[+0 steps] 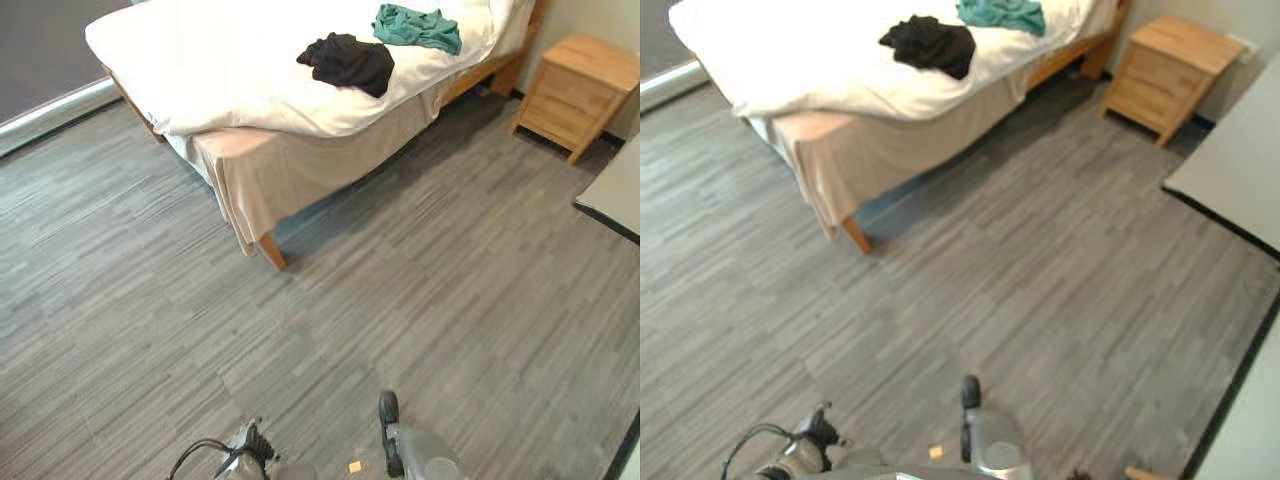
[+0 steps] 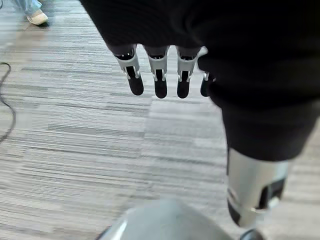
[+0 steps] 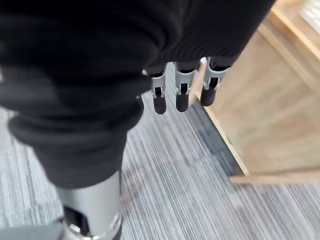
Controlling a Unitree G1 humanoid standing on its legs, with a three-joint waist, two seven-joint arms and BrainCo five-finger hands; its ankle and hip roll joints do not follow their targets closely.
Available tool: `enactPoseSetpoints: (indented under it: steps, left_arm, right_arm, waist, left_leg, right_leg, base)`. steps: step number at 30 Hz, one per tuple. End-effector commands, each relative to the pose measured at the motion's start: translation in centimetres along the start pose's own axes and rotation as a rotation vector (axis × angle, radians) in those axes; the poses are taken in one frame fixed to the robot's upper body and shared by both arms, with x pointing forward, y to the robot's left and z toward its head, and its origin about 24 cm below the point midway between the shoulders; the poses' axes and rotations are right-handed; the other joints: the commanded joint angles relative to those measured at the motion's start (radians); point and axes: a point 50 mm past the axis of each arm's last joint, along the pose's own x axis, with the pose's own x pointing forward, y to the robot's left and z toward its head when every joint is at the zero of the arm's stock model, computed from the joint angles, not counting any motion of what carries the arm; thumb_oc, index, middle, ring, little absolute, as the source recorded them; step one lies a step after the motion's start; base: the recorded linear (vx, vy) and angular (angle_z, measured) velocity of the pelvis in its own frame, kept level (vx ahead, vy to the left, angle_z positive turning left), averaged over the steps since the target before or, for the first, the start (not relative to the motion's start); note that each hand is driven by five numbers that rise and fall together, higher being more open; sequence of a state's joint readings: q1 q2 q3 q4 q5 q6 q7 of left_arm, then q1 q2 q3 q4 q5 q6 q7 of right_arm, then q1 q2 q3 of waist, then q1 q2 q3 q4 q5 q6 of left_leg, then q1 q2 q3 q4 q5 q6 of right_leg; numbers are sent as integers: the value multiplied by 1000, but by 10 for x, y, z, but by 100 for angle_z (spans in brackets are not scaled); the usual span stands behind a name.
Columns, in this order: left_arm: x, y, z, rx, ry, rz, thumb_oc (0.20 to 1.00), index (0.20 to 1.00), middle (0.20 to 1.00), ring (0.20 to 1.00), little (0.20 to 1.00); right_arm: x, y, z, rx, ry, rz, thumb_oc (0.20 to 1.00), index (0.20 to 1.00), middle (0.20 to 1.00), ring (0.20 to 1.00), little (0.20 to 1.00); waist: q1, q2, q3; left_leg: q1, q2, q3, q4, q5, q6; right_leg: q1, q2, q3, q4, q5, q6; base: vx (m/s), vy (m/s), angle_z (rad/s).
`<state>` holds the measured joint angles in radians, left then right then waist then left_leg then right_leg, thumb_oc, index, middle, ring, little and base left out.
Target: Tidy up the quilt and then pick up the clothes from the bed and put them into the laundry hamper.
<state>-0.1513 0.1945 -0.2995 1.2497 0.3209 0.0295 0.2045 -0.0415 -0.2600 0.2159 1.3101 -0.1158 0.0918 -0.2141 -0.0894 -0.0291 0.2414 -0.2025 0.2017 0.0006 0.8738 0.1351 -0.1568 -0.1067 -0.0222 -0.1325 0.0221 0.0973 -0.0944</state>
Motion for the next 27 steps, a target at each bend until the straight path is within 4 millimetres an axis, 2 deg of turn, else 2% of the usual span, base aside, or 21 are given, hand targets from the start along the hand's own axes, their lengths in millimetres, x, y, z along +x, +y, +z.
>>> enactPoseSetpoints:
  steps: [1,3,4,5,6,7,8,10,11,13,14,15,16,17,19,20,21,22,24,26,27]
  left_arm:
    - [5,42,24,30,-104,217,1000,1000,1000,1000,1000]
    - [4,41,28,23,-127,238,1000,1000,1000,1000,1000]
    - [2,35,30,-5,-149,245,1000,1000,1000,1000,1000]
    - [2,35,29,-5,-149,244,1000,1000,1000,1000,1000]
    - [1,30,26,16,-140,226,1000,1000,1000,1000,1000]
    - [1,30,26,16,-140,226,1000,1000,1000,1000,1000]
    - [1,27,22,40,-122,218,1000,1000,1000,1000,1000]
    - [1,21,14,51,-88,195,1000,1000,1000,1000,1000]
    - [-1,17,5,48,-54,190,1000,1000,1000,1000,1000]
    - [-3,8,-17,47,35,155,1000,1000,1000,1000,1000]
    - [-5,11,-35,55,111,147,1000,1000,1000,1000,1000]
    - [-5,11,-35,55,111,147,1000,1000,1000,1000,1000]
    - [-5,18,-42,62,139,154,1000,1000,1000,1000,1000]
    - [-4,22,-44,83,141,158,1000,1000,1000,1000,1000]
    - [-3,28,-40,105,125,162,1000,1000,1000,1000,1000]
    - [-3,28,-40,105,125,162,1000,1000,1000,1000,1000]
    - [-2,30,-40,115,119,159,1000,1000,1000,1000,1000]
    - [-1,35,-36,133,99,163,1000,1000,1000,1000,1000]
    - [1,41,-34,136,96,181,1000,1000,1000,1000,1000]
    - [-1,40,-39,123,101,177,1000,1000,1000,1000,1000]
    - [-1,38,-40,86,107,185,1000,1000,1000,1000,1000]
  right_arm:
    - [3,-35,33,-109,-120,-152,1000,1000,1000,1000,1000]
    - [3,-38,37,-147,-144,-174,1000,1000,1000,1000,1000]
    - [3,-45,45,-161,-180,-206,1000,1000,1000,1000,1000]
    - [3,-44,45,-161,-179,-206,1000,1000,1000,1000,1000]
    - [2,-44,44,-168,-183,-207,1000,1000,1000,1000,1000]
    - [2,-43,45,-168,-183,-207,1000,1000,1000,1000,1000]
    - [3,-43,43,-163,-177,-207,1000,1000,1000,1000,1000]
    - [2,-36,41,-153,-170,-192,1000,1000,1000,1000,1000]
    - [2,-29,40,-155,-171,-175,1000,1000,1000,1000,1000]
    - [-1,-12,40,-145,-170,-129,1000,1000,1000,1000,1000]
    - [-3,4,40,-125,-172,-81,1000,1000,1000,1000,1000]
    - [-4,4,41,-125,-172,-80,1000,1000,1000,1000,1000]
    - [-6,9,50,-104,-202,-67,1000,1000,1000,1000,1000]
    - [-6,10,53,-87,-210,-65,1000,1000,1000,1000,1000]
    - [-7,11,52,-71,-209,-58,1000,1000,1000,1000,1000]
    - [-7,11,52,-71,-209,-58,1000,1000,1000,1000,1000]
    - [-6,9,51,-67,-205,-58,1000,1000,1000,1000,1000]
    - [-5,7,49,-66,-192,-55,1000,1000,1000,1000,1000]
    - [-3,0,48,-74,-177,-67,1000,1000,1000,1000,1000]
    - [-3,2,39,-85,-148,-57,1000,1000,1000,1000,1000]
    - [-2,1,40,-94,-149,-61,1000,1000,1000,1000,1000]
  waist:
    - [39,-51,80]
    - [50,-50,77]
    - [74,-44,52]
    - [74,-47,53]
    - [90,-35,33]
    - [90,-36,33]
    - [88,-42,26]
    - [91,-35,1]
    - [101,-41,-7]
    - [108,-63,-22]
    - [83,-74,-1]
    - [84,-77,-2]
    - [65,-65,19]
    - [60,-44,27]
    - [44,-40,35]
    - [42,-40,37]
    - [32,-35,39]
    - [20,-42,27]
    - [9,-47,21]
    - [21,-52,6]
    - [19,-39,3]
  left_leg:
    - [36,-40,196,-137,-126,58]
    - [5,-46,215,-197,-136,55]
    - [-30,-86,282,-454,-144,72]
    - [-24,-91,284,-462,-141,73]
    - [-16,-101,368,-718,-78,61]
    - [-15,-102,368,-719,-77,61]
    - [-24,-86,437,-804,-68,44]
    - [24,-77,485,-913,-37,60]
    - [34,-88,466,-903,-28,76]
    - [71,-128,437,-892,-65,122]
    - [146,-145,435,-916,-100,155]
    - [146,-147,436,-918,-100,157]
    - [214,-139,406,-948,-120,169]
    - [232,-111,409,-951,-111,167]
    - [264,-115,376,-956,-125,156]
    - [266,-115,374,-956,-125,155]
    - [284,-116,361,-957,-138,144]
    - [308,-123,337,-960,-163,124]
    - [333,-124,305,-960,-191,104]
    - [355,-128,301,-931,-219,98]
    - [358,-116,304,-913,-221,88]
  right_leg:
    - [118,-81,50,-95,-113,163]
    - [147,-85,41,-103,-133,168]
    - [200,-85,32,-109,-168,188]
    - [202,-89,32,-109,-169,189]
    - [262,-74,6,-109,-217,204]
    - [262,-74,6,-109,-217,204]
    - [317,-75,-15,-109,-266,215]
    - [349,-62,-35,-90,-277,230]
    - [358,-64,-39,-37,-285,234]
    - [313,-76,-38,172,-261,268]
    - [210,-92,-12,447,-150,322]
    - [205,-94,-10,454,-153,324]
    - [75,-107,18,635,-123,326]
    - [22,-99,6,653,-114,308]
    - [-3,-117,-8,526,-164,281]
    - [1,-117,-11,525,-164,281]
    - [-8,-120,-12,437,-191,269]
    - [-1,-133,3,171,-162,273]
    - [6,-149,52,1,-112,293]
    - [23,-164,62,-9,-93,293]
    - [29,-154,66,-14,-88,289]
  base:
    - [322,-34,-6]
    - [531,42,5]
    - [573,108,22]
    - [783,200,35]
    - [388,107,42]
    - [657,166,49]
    - [411,81,27]
    - [583,153,30]
    - [587,201,43]
    - [570,211,36]
    - [442,169,15]
    - [510,158,66]
    - [290,29,84]
    - [449,18,105]
    - [321,-36,107]
    - [271,-59,119]
    - [399,-172,93]
    - [528,-260,84]
    - [453,-276,68]
    - [355,-227,44]
    - [312,-245,40]
